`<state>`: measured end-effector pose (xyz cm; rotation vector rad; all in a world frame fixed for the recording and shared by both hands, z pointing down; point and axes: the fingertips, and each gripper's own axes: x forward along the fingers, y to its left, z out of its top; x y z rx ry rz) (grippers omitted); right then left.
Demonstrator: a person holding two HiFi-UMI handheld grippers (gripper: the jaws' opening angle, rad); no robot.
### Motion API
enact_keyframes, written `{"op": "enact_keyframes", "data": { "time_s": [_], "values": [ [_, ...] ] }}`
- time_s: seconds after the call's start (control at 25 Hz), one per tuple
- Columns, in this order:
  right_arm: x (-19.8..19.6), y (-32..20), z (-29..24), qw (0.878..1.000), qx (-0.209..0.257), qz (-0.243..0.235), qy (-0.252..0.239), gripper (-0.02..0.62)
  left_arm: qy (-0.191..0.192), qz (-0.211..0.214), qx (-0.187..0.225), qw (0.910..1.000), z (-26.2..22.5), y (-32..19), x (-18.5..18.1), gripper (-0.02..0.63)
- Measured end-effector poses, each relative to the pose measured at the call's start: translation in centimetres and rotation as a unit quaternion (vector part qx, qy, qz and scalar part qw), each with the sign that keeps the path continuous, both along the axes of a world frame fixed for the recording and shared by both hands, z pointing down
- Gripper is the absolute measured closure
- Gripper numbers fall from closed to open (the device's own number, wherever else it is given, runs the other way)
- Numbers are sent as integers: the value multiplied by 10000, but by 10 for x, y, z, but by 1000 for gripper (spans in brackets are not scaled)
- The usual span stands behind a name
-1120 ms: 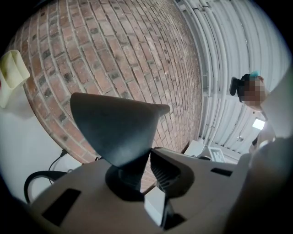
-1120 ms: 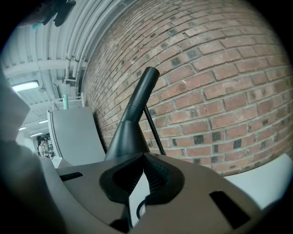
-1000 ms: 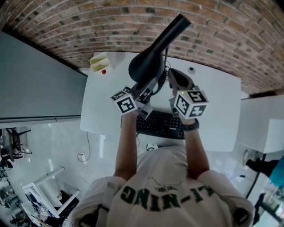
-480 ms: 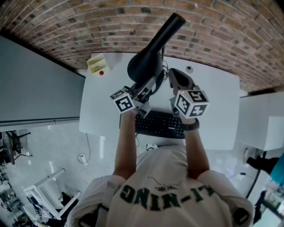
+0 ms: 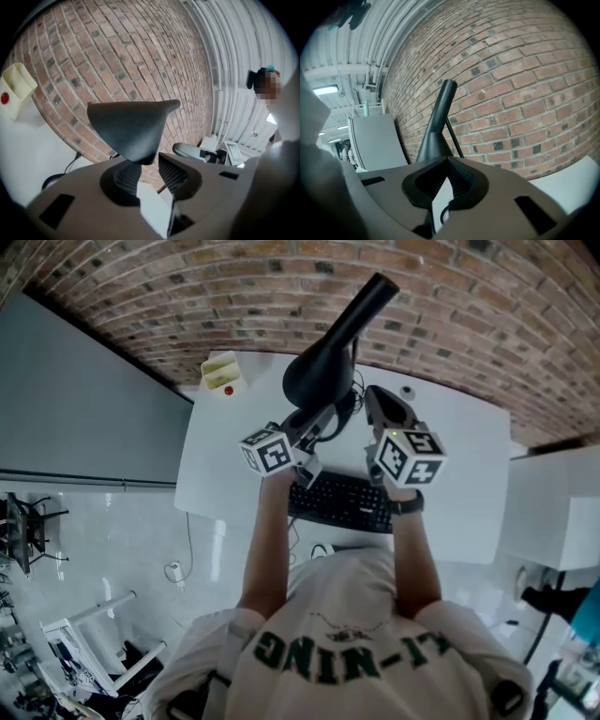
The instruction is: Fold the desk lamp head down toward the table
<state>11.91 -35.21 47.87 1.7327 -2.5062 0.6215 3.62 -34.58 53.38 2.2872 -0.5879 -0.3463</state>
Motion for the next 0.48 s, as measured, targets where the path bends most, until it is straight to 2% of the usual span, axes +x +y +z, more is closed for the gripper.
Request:
{"op": "enact_keyframes", "data": {
  "time_s": [0.12, 0.28, 0.48],
  "values": [
    [-1, 9, -7, 10000, 64, 12, -32, 591, -376, -98, -41, 9992, 8, 15, -12, 491],
    [-6, 22, -17, 9999, 168, -36, -25, 591, -1004, -407, 146, 9940, 4, 36, -34, 489],
    [-20, 40, -25, 9995, 283, -128, 10, 591, -1754, -995, 568, 9778, -17, 56, -71, 489]
  ]
}}
